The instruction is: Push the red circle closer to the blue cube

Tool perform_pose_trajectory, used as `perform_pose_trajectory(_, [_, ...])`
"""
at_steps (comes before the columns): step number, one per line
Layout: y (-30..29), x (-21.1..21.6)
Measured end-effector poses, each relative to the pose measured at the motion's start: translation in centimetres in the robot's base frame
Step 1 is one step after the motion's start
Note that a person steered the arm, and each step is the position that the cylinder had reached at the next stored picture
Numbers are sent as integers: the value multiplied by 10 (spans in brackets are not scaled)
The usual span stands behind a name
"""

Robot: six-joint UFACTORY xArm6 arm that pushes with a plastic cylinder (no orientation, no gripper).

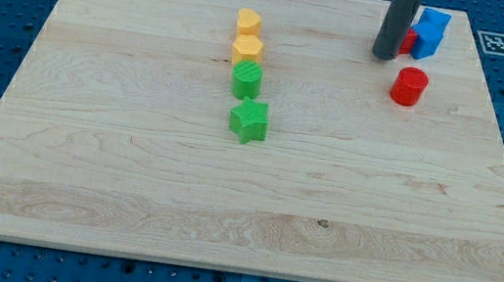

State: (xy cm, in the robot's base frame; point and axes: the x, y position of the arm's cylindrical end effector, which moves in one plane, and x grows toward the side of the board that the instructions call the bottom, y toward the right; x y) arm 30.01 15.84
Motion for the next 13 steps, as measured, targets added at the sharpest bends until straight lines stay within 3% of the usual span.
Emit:
perform_pose_trajectory(3, [-6, -51])
perform_pose_trajectory(4, [-41, -52])
perform_pose_trajectory(6, [-66, 7])
perform_pose_trajectory(8, [-26, 93])
perform_pose_trajectory(9, [12, 96])
perform_pose_trajectory(13, [39, 89])
